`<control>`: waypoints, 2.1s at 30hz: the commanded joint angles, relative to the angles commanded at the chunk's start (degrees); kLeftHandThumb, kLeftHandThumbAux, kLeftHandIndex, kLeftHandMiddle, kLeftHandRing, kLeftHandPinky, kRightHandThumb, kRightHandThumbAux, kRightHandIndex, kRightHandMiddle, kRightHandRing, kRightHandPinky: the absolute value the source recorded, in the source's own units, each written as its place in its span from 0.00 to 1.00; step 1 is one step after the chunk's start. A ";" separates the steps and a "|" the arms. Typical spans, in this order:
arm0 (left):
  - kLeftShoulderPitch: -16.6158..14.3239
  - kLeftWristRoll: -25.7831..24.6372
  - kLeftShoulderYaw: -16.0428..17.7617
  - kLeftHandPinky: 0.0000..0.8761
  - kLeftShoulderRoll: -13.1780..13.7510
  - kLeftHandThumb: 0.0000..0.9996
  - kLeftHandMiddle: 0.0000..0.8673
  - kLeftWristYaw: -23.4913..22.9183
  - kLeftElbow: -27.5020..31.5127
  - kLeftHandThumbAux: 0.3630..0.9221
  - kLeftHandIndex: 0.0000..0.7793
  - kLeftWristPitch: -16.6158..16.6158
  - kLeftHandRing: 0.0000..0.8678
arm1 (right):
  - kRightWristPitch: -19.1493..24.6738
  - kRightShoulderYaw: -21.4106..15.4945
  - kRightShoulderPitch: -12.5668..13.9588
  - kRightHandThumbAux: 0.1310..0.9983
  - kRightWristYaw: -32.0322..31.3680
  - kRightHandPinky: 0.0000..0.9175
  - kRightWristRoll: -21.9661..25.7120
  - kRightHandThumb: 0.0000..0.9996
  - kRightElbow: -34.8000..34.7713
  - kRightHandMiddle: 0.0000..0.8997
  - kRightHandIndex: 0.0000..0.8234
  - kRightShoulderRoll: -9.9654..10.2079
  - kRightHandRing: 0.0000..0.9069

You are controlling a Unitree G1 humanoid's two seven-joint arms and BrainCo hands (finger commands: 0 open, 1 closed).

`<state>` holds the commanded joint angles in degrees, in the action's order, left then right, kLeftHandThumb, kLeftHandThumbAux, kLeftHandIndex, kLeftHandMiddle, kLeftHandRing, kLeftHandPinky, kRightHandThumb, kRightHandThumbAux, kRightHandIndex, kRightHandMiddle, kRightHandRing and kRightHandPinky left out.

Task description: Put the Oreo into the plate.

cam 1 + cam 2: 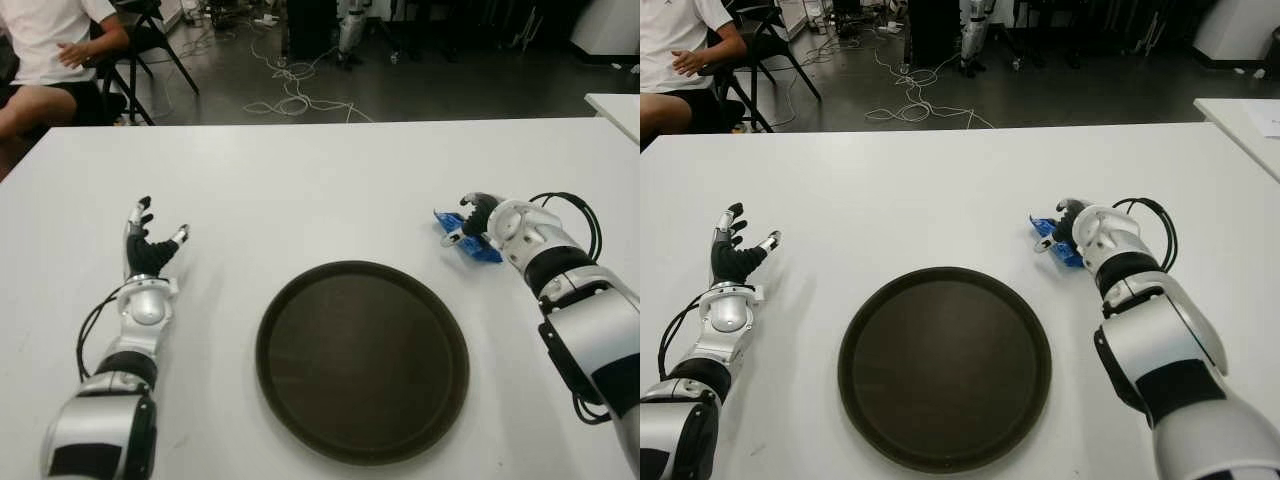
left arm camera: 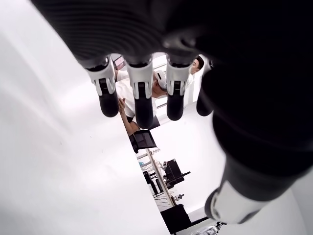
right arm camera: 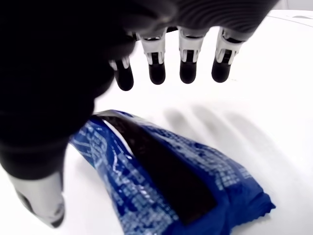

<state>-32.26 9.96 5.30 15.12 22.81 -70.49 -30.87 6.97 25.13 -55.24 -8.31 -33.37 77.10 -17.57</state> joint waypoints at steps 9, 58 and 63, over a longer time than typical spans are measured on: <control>0.05 0.04 -0.16 0.09 0.10 0.00 0.13 -0.21 0.02 0.75 0.09 0.14 0.11 | -0.55 -0.39 0.27 0.65 -0.15 0.00 0.17 0.00 0.01 0.08 0.07 -0.02 0.03; 0.23 -0.28 0.08 0.10 0.15 0.00 0.13 -0.88 0.05 0.76 0.09 -0.69 0.11 | -3.03 2.30 2.20 0.67 -3.81 0.00 -2.00 0.00 0.43 0.07 0.07 1.53 0.04; 0.27 -0.19 0.05 0.10 0.18 0.00 0.12 -0.78 0.08 0.79 0.09 -0.90 0.10 | -2.60 2.01 2.14 0.68 -3.92 0.00 -1.83 0.00 0.49 0.06 0.05 1.60 0.03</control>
<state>-31.99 9.76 5.35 15.30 22.04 -70.40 -31.77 4.36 27.14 -53.10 -12.23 -35.20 77.58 -15.97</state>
